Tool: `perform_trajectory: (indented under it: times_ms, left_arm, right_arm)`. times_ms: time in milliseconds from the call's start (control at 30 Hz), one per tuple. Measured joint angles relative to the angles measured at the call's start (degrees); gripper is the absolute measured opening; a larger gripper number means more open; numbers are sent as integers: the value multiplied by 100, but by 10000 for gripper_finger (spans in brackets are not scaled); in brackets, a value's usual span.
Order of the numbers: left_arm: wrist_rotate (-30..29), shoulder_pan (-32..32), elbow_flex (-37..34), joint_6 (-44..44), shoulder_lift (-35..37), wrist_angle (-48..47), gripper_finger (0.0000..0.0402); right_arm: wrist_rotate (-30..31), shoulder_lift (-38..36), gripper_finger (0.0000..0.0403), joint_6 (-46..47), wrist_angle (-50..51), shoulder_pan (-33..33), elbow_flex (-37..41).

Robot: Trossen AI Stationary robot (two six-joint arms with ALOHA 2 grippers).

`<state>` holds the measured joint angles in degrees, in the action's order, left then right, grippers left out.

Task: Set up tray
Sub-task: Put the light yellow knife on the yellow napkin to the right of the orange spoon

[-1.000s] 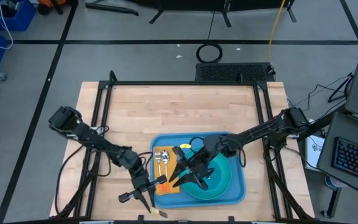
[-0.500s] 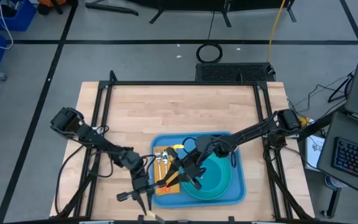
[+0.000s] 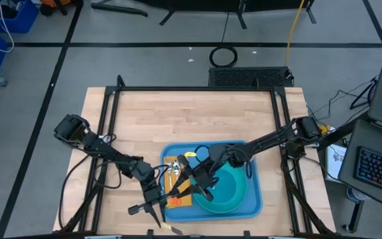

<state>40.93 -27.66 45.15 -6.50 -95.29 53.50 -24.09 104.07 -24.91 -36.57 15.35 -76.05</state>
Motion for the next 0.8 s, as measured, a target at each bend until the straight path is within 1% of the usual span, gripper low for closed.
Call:
perform_trajectory:
  times_ms: [100,167,300,433,500,567,667,800]
  left_arm:
    - [29,22,0,22,1,-2,47]
    - [105,24,0,62,-1,11,47]
    - [103,24,0,46,-10,14,47]
    - [105,104,3,3,-172,58,47]
    - [146,174,95,-158,-285,67,47]
    - [343,232,215,-263,-393,61,47]
    - [642,264,480,-381,-645,84,47]
    - [1192,291,722,-483,-885,61,47]
  right_arm:
    - [-321,69,141,4,52,-7,0]
    - [-429,90,145,14,93,-7,7]
    - [-317,79,152,-59,15,-56,4]
    - [-599,87,153,-2,-165,-74,4]
    - [-604,79,153,-2,-145,-61,4]
    - [-669,78,153,-8,-73,-57,4]
    - [-942,83,153,-2,-31,-72,4]
    - [-1227,79,153,-3,169,-35,4]
